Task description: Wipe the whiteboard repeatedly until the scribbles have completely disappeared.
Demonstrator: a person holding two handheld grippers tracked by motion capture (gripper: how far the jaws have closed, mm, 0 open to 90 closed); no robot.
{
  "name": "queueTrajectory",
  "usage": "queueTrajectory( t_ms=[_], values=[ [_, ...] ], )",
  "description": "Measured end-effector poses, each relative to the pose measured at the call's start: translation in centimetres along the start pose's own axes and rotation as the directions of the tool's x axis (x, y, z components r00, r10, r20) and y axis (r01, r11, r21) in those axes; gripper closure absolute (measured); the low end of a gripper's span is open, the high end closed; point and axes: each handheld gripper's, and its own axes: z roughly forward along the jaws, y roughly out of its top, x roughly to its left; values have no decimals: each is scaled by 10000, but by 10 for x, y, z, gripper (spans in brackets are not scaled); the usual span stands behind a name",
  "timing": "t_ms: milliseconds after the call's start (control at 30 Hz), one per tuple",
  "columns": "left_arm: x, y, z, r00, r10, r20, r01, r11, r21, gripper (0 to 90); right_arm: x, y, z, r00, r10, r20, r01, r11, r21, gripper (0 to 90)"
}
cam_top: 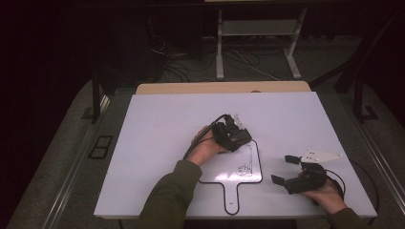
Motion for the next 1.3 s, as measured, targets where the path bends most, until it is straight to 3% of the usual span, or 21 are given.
queueTrajectory(
  t_ms=[100, 267, 367, 400, 500, 600, 633, 767, 900, 1000, 1033, 1100, 1233, 1300],
  values=[
    [-3, 2, 0, 9994, 223, -252, -220, 9997, 138, 400, 0, 0, 0, 10000, 13, 5, -13, 10000, 11, 0],
    [11, -4, -1, 9988, -235, -437, 239, 9997, 79, 400, 0, 0, 0, 10000, 9, 6, -9, 10000, 11, 0],
    [12, -6, -2, 9988, -366, -328, 369, 9993, 83, 400, -1, 0, 0, 10000, 2, -1, -2, 10000, 24, 0],
    [12, -5, -2, 9993, -147, -335, 150, 9999, 75, 399, -1, -1, 0, 10000, -8, -2, 8, 10000, 36, 0],
    [4, -3, 0, 9998, -124, 136, 124, 9999, -3, 399, 0, 0, 1, 10000, -25, 11, 25, 10000, 78, 0],
    [-1, 2, 2, 9998, 182, 100, -181, 9998, -23, 399, 1, 0, 1, 10000, -44, 19, 44, 10000, 77, 0],
    [-1, 2, 3, 9999, -26, 145, 28, 10000, -87, 399, 1, 0, 1, 10000, -43, 19, 42, 10000, 79, 0],
    [6, 7, 6, 9998, -184, -38, 184, 9998, -16, 399, 1, 0, 1, 10000, -68, 37, 68, 9999, 102, 0],
    [7, 10, 8, 10000, 64, 45, -64, 10000, 56, 399, 0, -1, 1, 10000, -65, 47, 65, 9999, 105, 0],
    [2, 12, 7, 9979, 469, 453, -481, 9985, 265, 399, 0, 0, 1, 10000, -83, 42, 83, 9999, 96, 0],
    [-2, 13, 7, 9978, 443, 492, -452, 9988, 166, 399, 1, 0, 1, 9999, -94, 45, 94, 9999, 96, 0],
    [-5, 15, 7, 9976, 568, 385, -580, 9979, 300, 399, 1, 0, 1, 10000, -89, 42, 89, 9999, 99, 0],
    [1, 13, 8, 9995, 208, 233, -213, 9995, 240, 399, 1, 0, 1, 9999, -99, 59, 99, 9999, 112, 0],
    [0, 13, 8, 9994, 281, 200, -286, 9993, 250, 399, 1, 0, 1, 10000, -73, 59, 72, 9999, 107, 0]
  ],
)
